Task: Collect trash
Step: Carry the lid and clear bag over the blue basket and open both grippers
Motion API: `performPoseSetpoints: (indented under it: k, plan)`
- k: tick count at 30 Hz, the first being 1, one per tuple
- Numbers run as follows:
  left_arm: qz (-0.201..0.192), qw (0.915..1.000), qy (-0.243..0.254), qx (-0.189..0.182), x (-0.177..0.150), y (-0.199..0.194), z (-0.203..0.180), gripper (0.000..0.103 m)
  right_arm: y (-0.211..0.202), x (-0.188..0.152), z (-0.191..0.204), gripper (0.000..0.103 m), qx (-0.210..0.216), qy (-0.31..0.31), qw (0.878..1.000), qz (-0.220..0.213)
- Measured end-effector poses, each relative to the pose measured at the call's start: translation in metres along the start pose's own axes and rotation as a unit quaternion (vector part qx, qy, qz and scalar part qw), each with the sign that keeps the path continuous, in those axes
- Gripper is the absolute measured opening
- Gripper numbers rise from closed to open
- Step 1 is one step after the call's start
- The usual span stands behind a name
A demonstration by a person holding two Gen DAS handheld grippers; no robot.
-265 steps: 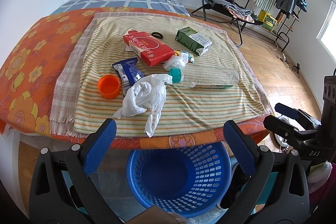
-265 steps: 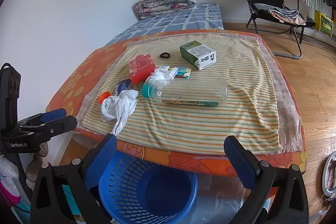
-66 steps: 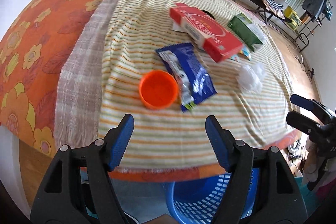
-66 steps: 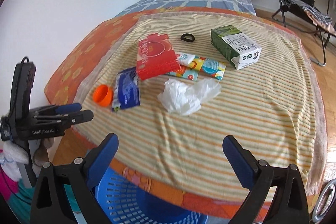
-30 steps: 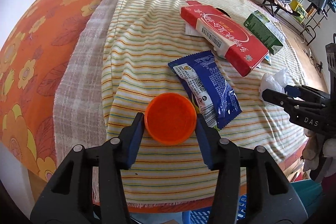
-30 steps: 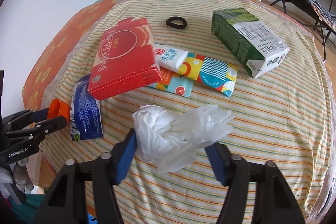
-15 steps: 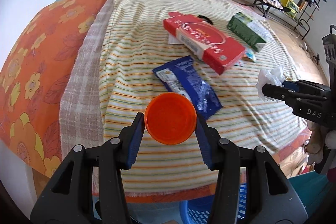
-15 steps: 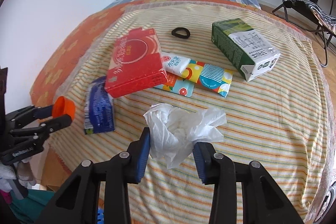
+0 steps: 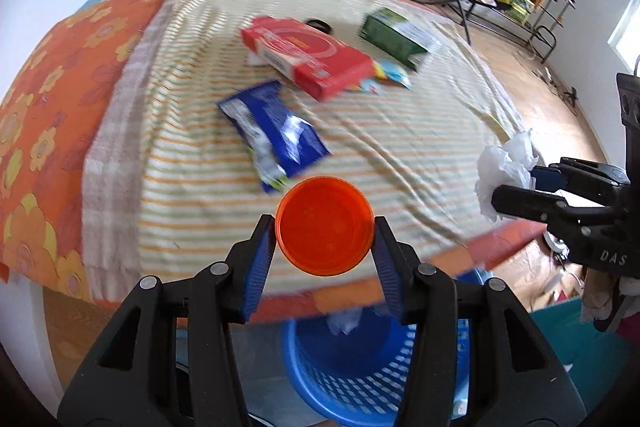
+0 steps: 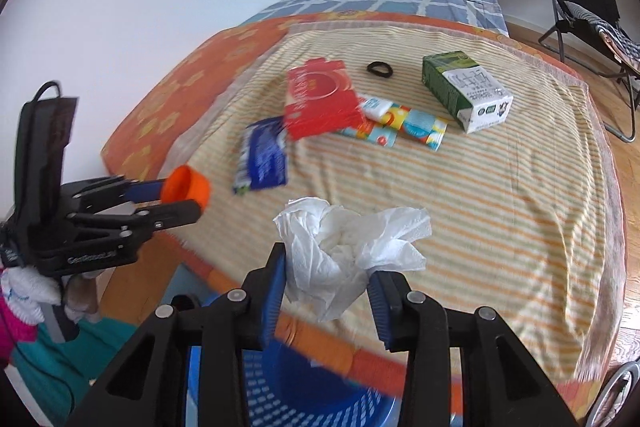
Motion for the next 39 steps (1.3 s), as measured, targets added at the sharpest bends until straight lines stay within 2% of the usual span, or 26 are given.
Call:
performPoseSetpoints:
  k: [8,14,27,39]
  plan:
    - [0.015,0.9993,0.032,-0.013,-0.042,-0.004,-0.028,0.049,-0.019,-0.037,0.028,0.039,0.013,-0.026,1.000,0.006]
    - [0.032,0.9987,0.037,-0.013,-0.067,0.001,-0.031,0.050,-0.021,-0.059,0.046,0.040,0.019,-0.045,0.999,0.018]
    - [0.077,0.9964,0.034,0.004,-0.112,0.024,-0.019,0.050,0.006,-0.108,0.066,0.041,0.040,-0.048,0.995,0.074]
    - [0.109,0.9930,0.039,0.022,-0.136,0.045,-0.006,0.050,0.031,-0.128,0.063,0.043,0.045,-0.042,0.992,0.108]
Point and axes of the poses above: each gripper's, at about its wrist camera, not at the fingertips, and y roughly the way its jaws point, z to its left, x to its top, the point moved 1 cm from there along y, roughly the way its jaws point, and after that the axes turned 14 degrees about -y, right-handed, at the moved point
